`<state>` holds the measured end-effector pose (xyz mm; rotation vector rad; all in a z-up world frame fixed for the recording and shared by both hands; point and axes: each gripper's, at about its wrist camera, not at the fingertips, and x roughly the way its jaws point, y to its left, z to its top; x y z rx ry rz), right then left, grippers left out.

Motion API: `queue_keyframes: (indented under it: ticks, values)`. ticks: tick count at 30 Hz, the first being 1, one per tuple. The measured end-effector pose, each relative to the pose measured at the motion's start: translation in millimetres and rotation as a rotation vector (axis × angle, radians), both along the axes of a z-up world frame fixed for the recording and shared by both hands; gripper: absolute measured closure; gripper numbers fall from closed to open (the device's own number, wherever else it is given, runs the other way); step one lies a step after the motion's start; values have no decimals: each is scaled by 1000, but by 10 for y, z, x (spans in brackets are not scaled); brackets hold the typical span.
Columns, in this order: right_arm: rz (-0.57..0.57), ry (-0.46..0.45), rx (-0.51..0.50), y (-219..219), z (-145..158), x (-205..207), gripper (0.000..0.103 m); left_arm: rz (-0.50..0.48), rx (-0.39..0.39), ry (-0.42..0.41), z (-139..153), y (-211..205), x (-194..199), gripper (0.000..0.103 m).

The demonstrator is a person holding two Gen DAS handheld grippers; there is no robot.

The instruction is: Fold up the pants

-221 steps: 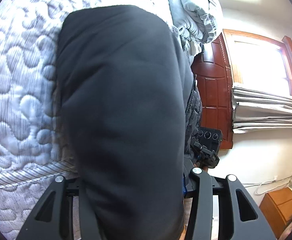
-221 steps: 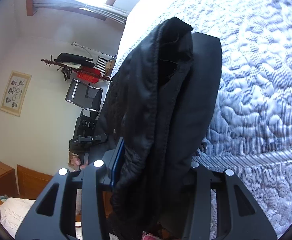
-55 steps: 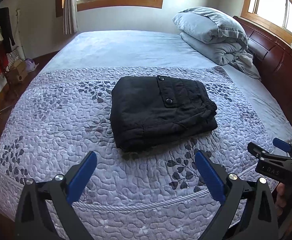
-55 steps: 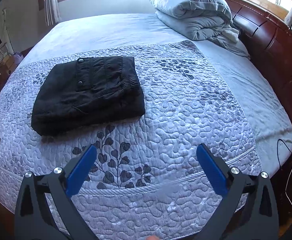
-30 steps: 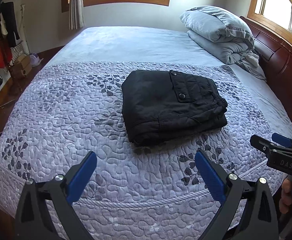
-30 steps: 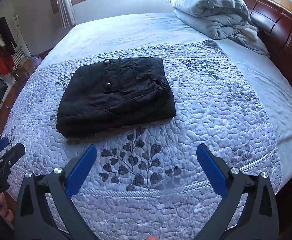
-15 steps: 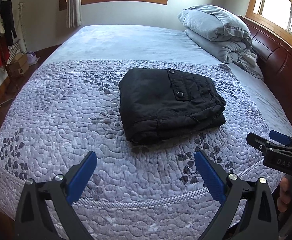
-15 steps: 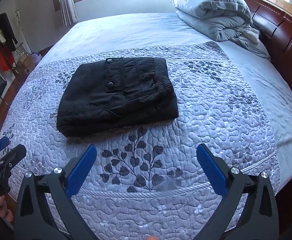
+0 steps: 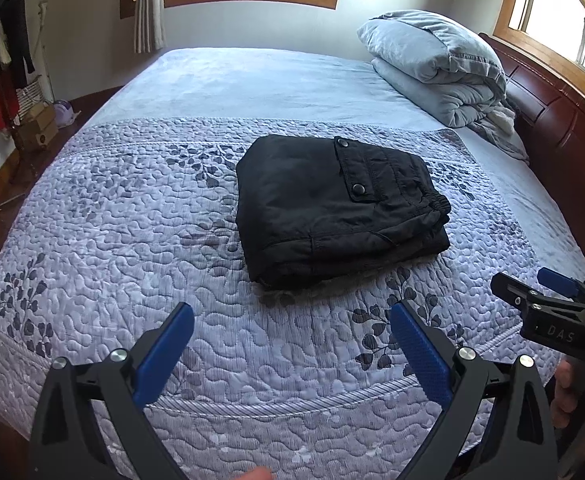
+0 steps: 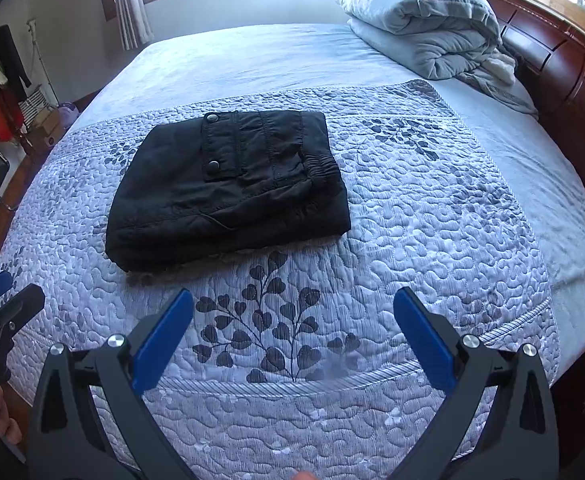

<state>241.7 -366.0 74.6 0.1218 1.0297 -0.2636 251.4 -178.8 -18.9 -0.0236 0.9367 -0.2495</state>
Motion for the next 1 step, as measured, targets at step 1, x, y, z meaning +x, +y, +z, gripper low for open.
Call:
queue_keyframes:
  ticks: [1]
  values:
    - [-1,0,0,-2,-3,-4,3,1,1,-2,2,0,-4,4]
